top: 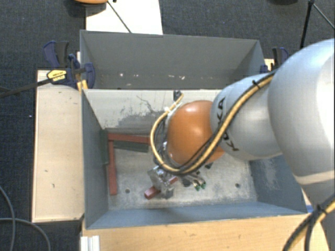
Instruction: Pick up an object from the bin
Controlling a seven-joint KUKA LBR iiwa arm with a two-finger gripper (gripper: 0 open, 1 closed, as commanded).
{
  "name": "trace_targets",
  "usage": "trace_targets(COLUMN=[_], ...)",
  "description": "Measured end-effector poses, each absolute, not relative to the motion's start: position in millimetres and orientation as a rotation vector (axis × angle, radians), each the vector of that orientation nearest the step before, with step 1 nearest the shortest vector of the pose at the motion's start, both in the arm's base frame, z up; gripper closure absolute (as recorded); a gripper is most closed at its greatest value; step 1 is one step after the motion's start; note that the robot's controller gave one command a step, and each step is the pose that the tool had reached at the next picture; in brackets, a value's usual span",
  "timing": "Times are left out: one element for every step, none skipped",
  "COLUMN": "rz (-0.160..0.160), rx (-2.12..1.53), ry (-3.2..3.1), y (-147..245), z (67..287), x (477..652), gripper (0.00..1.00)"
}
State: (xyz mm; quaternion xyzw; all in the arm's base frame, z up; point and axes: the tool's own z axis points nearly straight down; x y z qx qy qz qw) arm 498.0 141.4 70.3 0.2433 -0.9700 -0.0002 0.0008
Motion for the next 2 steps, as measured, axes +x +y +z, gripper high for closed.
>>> trace_targets(rz=[-0.001,-0.001], rx=[0.762,0.715], ry=[-3.046,-3.069], y=[141.4,146.5], z=[70.3,249.3], x=[498.0,529.5], gripper=[1.0,1.0])
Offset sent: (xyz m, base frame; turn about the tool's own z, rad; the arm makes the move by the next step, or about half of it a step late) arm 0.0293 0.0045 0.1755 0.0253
